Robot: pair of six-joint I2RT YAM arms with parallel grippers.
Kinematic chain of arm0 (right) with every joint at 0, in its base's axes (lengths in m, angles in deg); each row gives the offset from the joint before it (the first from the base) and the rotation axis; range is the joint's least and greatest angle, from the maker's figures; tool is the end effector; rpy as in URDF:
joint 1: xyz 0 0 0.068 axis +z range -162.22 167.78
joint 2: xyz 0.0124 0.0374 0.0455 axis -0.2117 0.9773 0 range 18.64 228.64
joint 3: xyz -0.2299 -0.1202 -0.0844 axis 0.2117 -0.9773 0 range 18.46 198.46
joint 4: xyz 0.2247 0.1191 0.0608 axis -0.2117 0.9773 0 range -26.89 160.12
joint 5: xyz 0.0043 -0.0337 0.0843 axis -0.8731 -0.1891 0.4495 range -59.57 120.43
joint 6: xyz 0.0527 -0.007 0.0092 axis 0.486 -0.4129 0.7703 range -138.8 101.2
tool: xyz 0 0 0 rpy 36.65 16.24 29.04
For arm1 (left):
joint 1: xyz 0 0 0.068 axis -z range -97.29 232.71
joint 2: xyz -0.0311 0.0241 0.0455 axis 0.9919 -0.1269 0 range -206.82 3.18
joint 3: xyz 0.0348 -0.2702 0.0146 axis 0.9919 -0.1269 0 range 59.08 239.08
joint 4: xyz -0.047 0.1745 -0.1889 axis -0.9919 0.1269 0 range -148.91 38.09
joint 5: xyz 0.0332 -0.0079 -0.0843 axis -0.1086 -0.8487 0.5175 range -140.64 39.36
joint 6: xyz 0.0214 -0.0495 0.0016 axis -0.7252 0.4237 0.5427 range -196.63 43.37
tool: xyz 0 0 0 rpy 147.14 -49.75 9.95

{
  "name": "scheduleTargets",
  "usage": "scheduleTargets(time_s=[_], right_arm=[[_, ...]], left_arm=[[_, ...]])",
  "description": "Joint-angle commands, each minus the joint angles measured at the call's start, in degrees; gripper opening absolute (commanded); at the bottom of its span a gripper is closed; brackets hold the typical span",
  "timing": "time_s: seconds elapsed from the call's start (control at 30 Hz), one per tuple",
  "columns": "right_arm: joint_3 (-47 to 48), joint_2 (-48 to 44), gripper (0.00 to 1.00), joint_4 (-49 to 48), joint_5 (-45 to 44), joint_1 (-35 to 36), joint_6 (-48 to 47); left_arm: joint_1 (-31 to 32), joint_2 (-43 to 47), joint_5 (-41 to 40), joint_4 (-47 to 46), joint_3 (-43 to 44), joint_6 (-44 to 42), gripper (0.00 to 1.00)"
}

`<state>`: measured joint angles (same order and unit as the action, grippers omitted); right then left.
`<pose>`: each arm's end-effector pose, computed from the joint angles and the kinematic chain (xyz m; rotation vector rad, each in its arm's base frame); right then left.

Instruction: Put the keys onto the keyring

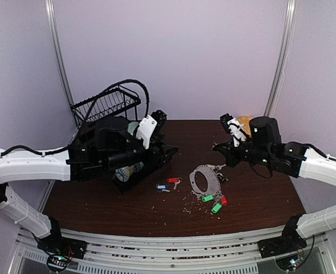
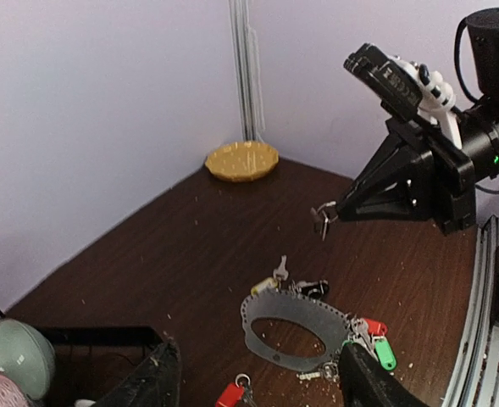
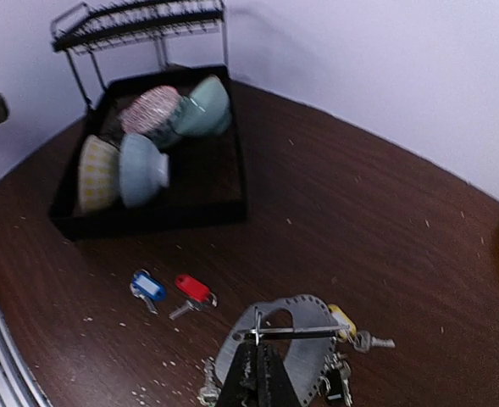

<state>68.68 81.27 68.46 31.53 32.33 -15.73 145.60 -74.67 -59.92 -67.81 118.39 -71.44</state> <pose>0.1813 0.1796 0.3204 -0.6938 1.7937 0.5835 0.1524 -0.2852 0.3323 0.7558 1.6264 -0.7256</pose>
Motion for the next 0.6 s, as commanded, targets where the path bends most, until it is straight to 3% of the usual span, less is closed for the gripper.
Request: scheduleTargets(time_s=[0.0, 0.23, 0.57], right_arm=[[-0.64, 3.79, 0.00, 7.75, -7.52, -5.09, 8.78], [-3.25, 11.78, 0.00, 11.79, -12.09, -9.07, 10.03], [-3.51, 23.34, 0.00, 7.24, -8.48, -11.95, 8.86]], left_arm=[[-3.66, -8.01, 8.26, 5.59, 2.96, 13.29, 0.66], [-5.98, -22.38, 13.79, 9.88, 8.68, 19.78, 0.68], [-6.57, -28.04, 15.17, 9.52, 9.78, 23.91, 0.73]])
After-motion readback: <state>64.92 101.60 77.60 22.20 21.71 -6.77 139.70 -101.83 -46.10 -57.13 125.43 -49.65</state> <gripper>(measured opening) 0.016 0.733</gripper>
